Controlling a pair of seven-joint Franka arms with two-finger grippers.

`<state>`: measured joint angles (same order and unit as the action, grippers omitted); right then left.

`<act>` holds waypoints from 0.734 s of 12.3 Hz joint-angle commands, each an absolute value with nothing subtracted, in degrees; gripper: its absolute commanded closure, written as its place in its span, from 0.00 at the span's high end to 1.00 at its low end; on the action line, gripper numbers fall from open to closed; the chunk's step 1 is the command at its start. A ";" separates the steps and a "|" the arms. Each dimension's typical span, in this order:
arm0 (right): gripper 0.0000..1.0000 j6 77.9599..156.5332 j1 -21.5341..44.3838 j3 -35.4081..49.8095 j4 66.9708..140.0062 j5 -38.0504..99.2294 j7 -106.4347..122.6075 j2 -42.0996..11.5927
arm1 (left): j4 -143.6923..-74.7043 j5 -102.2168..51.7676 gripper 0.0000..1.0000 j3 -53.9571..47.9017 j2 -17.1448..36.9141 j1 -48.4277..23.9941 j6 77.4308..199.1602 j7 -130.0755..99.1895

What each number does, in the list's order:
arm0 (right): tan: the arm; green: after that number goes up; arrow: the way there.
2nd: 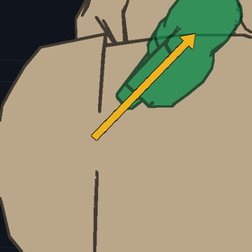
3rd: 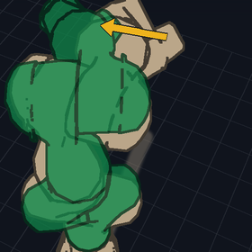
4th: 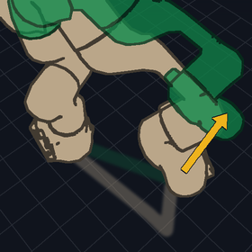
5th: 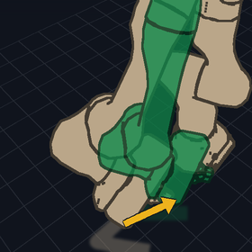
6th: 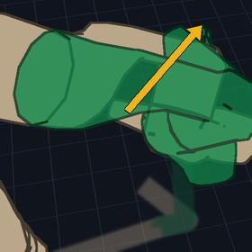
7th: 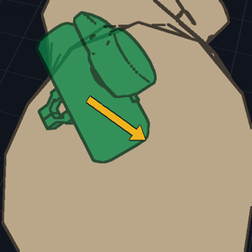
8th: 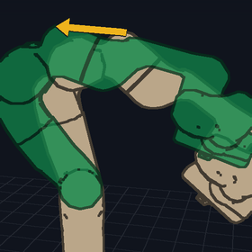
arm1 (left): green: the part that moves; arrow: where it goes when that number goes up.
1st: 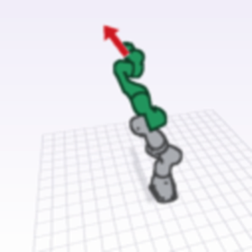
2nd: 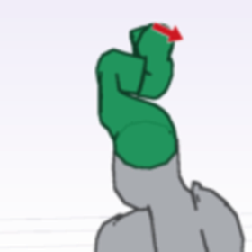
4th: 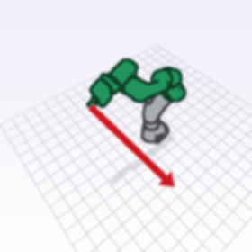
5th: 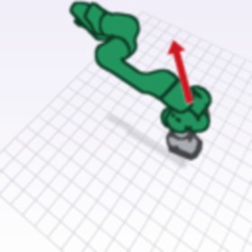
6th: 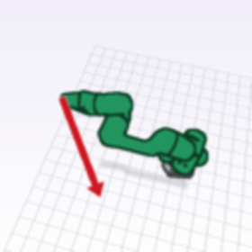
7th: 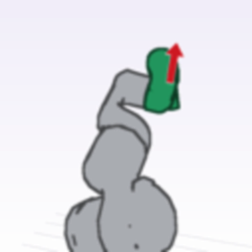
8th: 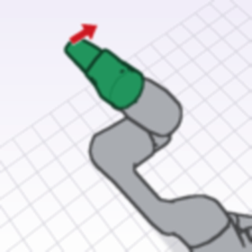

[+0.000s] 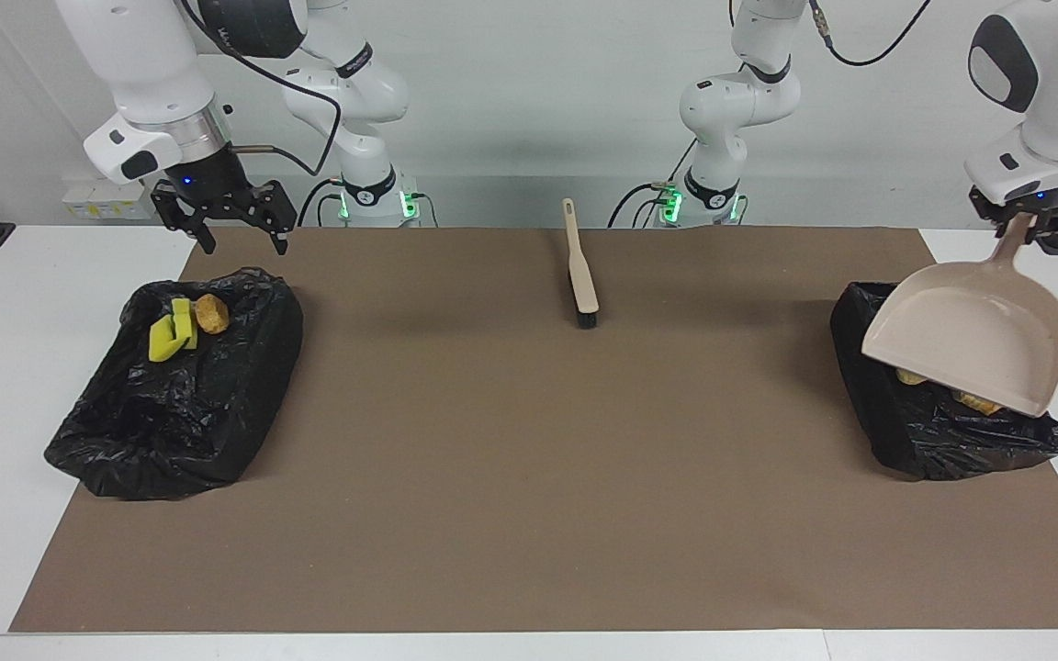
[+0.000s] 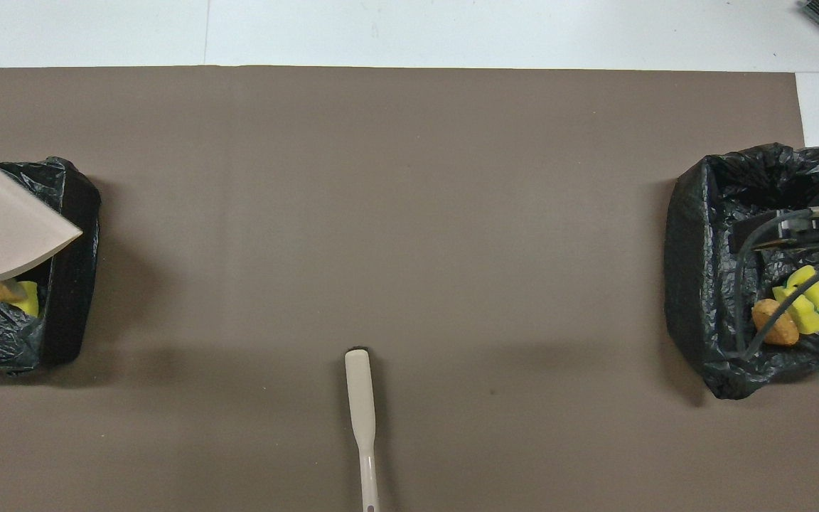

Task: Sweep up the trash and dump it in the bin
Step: 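Bring the empty dustpan back to the table center with the left gripper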

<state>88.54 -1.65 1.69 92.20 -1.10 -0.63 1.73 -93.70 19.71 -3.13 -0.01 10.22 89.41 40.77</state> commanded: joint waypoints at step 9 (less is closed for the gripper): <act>1.00 86.92 -2.11 1.85 92.20 0.00 -0.09 2.64 | -102.39 2.38 0.00 -2.46 2.37 -19.04 107.10 -16.14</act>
